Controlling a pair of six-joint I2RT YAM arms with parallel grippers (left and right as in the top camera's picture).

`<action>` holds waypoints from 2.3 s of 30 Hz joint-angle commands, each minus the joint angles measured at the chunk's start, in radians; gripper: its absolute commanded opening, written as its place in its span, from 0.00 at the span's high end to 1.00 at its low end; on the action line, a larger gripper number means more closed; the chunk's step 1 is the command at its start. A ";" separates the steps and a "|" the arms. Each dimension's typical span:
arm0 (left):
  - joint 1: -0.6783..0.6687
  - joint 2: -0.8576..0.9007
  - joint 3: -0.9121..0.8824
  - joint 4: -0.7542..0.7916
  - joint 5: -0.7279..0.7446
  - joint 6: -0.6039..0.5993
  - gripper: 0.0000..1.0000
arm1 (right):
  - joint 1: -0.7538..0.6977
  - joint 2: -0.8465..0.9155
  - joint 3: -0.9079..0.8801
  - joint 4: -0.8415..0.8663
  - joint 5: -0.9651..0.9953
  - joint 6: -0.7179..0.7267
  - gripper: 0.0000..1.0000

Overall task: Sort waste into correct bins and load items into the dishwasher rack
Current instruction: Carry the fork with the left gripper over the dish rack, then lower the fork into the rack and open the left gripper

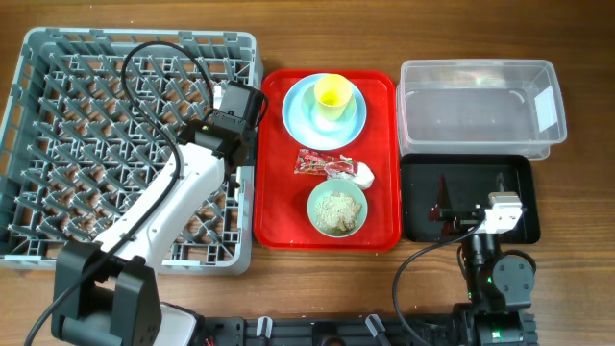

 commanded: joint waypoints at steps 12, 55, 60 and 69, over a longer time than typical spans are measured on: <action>0.073 -0.095 0.006 0.025 0.052 -0.108 0.83 | -0.005 -0.002 -0.001 0.006 0.013 -0.005 0.00; 0.189 0.093 0.003 0.209 0.439 0.166 0.82 | -0.005 -0.002 -0.001 0.006 0.012 -0.005 0.00; 0.184 0.097 -0.003 0.214 0.439 0.165 0.82 | -0.005 -0.002 -0.001 0.006 0.012 -0.005 0.00; 0.181 0.155 -0.003 0.240 0.438 0.165 0.87 | -0.005 -0.002 -0.001 0.006 0.013 -0.005 0.00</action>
